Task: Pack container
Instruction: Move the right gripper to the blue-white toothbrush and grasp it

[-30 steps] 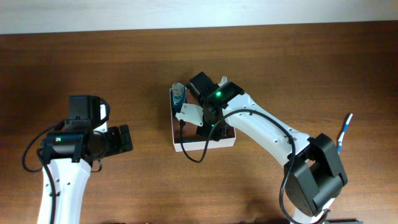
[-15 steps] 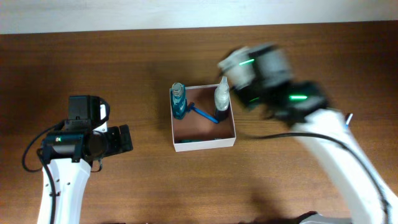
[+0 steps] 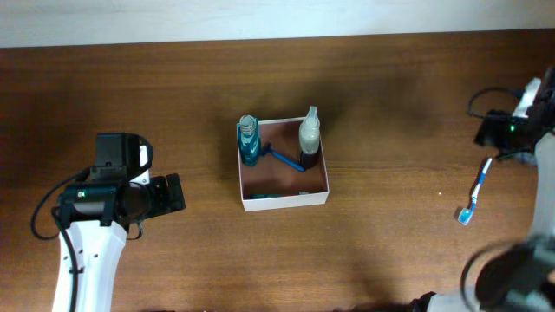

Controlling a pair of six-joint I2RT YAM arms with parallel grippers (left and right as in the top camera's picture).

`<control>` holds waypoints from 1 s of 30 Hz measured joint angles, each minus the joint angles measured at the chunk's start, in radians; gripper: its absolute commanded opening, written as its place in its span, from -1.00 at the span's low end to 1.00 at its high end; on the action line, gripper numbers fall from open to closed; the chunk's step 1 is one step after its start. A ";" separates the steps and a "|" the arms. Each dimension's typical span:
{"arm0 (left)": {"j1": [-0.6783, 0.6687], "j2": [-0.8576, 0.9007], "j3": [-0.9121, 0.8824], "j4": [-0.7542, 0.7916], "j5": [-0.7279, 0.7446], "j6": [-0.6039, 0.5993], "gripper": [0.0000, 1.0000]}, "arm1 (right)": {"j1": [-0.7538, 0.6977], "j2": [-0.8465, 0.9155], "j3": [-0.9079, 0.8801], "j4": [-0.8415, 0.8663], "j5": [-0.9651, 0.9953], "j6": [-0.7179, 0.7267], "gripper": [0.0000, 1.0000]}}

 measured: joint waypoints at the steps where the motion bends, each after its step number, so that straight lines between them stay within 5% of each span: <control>1: 0.000 0.000 0.000 0.000 0.000 0.000 0.99 | -0.014 0.033 -0.007 0.000 -0.001 0.003 0.50; 12: 0.000 0.000 0.000 0.000 0.000 0.000 0.99 | -0.049 0.296 -0.037 0.028 -0.018 0.008 0.50; 30: 0.000 0.000 0.000 0.000 0.000 0.000 0.99 | -0.103 0.300 -0.218 0.196 -0.018 0.011 0.51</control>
